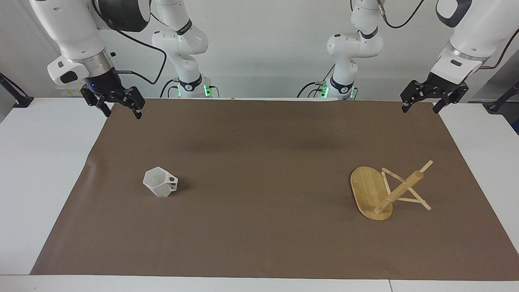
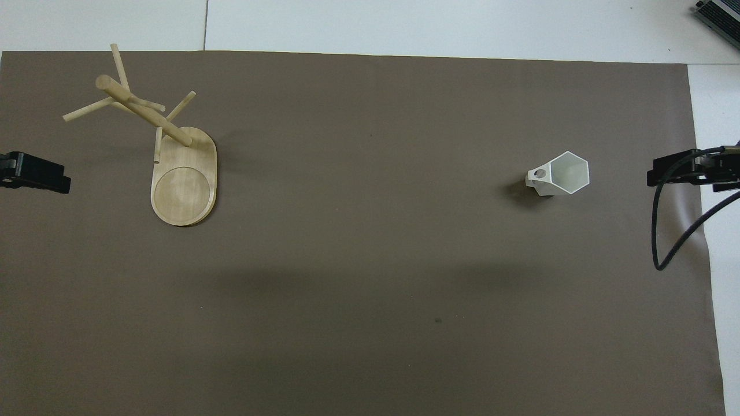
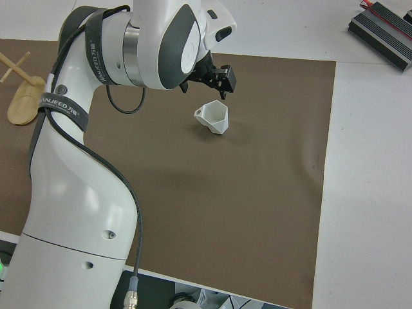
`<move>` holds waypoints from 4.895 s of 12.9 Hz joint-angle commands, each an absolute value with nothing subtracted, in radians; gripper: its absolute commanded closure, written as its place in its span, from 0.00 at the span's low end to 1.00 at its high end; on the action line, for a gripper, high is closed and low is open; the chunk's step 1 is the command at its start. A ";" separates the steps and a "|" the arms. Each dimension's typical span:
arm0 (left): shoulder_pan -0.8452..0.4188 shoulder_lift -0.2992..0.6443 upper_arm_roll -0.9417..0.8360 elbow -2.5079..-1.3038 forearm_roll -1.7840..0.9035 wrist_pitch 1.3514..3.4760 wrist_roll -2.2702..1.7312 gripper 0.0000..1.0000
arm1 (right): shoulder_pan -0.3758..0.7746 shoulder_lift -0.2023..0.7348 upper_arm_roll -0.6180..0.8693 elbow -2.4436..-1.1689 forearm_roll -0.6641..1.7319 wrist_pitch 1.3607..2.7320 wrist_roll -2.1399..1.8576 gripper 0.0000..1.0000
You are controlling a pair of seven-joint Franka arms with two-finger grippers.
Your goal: Hang cup on rack
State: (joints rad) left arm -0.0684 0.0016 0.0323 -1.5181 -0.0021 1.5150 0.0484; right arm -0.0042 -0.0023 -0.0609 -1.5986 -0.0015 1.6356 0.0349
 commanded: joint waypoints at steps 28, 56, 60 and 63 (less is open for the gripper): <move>-0.058 -0.025 0.031 -1.548 -0.017 1.508 0.057 0.00 | -0.014 0.058 -0.057 -1.787 0.000 2.000 -0.094 0.00; -0.060 -0.025 0.031 -1.548 -0.017 1.508 0.057 0.00 | -0.015 0.272 -0.061 -1.930 0.063 2.396 -0.109 0.21; -0.058 -0.025 0.031 -1.548 -0.017 1.508 0.057 0.00 | -0.017 0.270 -0.063 -1.930 0.061 2.393 -0.115 0.36; -0.058 -0.025 0.031 -1.548 -0.018 1.508 0.057 0.00 | -0.018 0.270 -0.063 -1.930 0.061 2.388 -0.118 0.51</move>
